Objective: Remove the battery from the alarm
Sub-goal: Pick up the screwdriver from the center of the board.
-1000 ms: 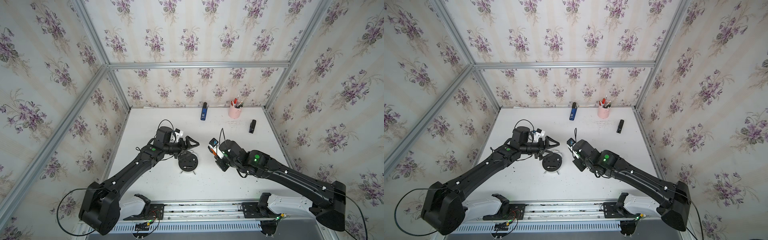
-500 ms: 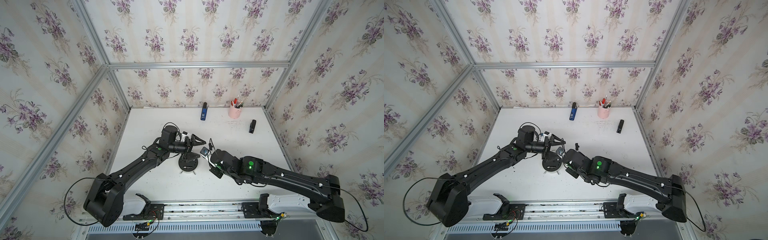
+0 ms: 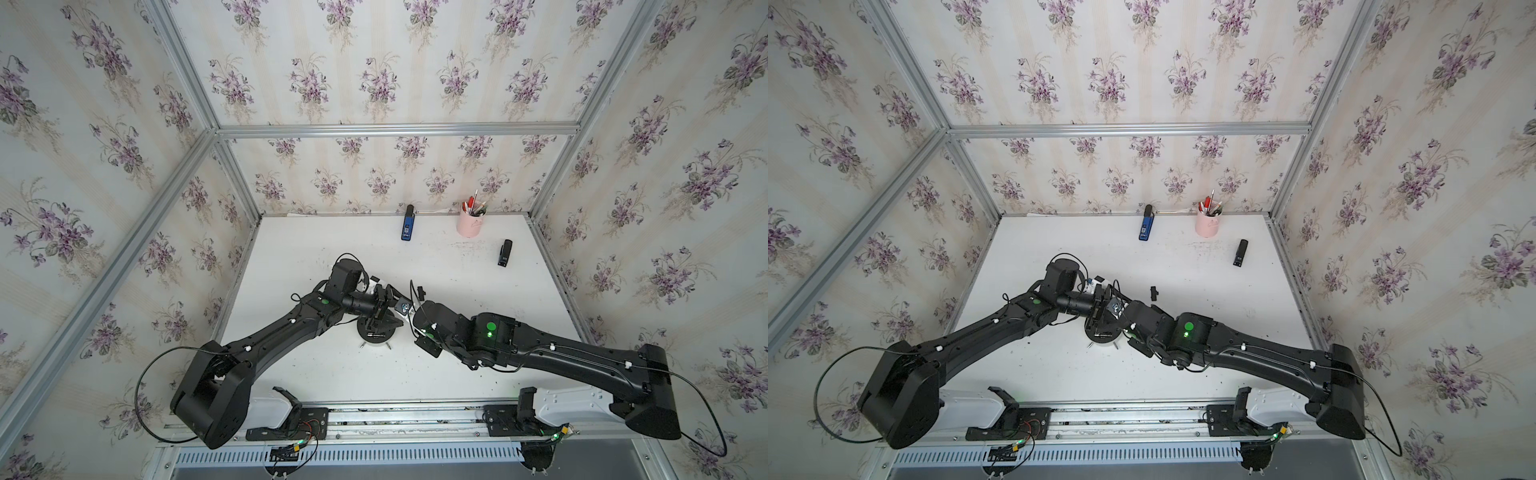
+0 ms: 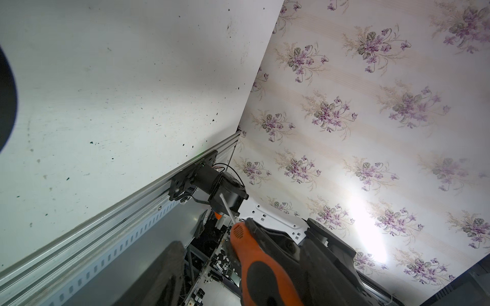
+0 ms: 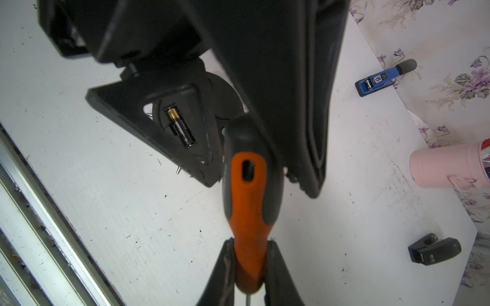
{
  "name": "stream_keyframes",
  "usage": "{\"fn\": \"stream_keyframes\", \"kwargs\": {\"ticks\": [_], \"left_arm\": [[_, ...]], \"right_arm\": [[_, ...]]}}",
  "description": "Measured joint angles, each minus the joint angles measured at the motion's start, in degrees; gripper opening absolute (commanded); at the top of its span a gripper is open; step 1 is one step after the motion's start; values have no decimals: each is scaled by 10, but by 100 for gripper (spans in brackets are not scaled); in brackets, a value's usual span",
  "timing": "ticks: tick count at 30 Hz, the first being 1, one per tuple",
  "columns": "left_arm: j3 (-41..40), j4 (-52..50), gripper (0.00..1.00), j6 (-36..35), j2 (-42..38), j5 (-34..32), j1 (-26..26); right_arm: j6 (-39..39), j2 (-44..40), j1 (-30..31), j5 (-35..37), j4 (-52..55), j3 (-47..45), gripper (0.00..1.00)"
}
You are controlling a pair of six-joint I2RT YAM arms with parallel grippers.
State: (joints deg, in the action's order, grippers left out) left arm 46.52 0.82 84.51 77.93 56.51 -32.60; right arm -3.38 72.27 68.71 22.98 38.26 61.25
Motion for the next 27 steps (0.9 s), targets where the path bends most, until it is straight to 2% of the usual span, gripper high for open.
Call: {"fn": "stream_keyframes", "kwargs": {"ticks": [13, 17, 22, 27], "left_arm": [[5, -2, 18, -18, 12, -18, -34], [9, -26, 12, -37, 6, -21, -34], [14, -49, 0, -59, 3, -21, -33], [19, -61, 0, -72, 1, -23, -33]], "right_arm": [[-13, 25, 0, -4, 5, 9, 0], [-17, 25, 2, -8, 3, 9, 0], [-21, 21, 2, -16, 3, 9, 0], [-23, 20, 2, -18, 2, 8, 0]]}}
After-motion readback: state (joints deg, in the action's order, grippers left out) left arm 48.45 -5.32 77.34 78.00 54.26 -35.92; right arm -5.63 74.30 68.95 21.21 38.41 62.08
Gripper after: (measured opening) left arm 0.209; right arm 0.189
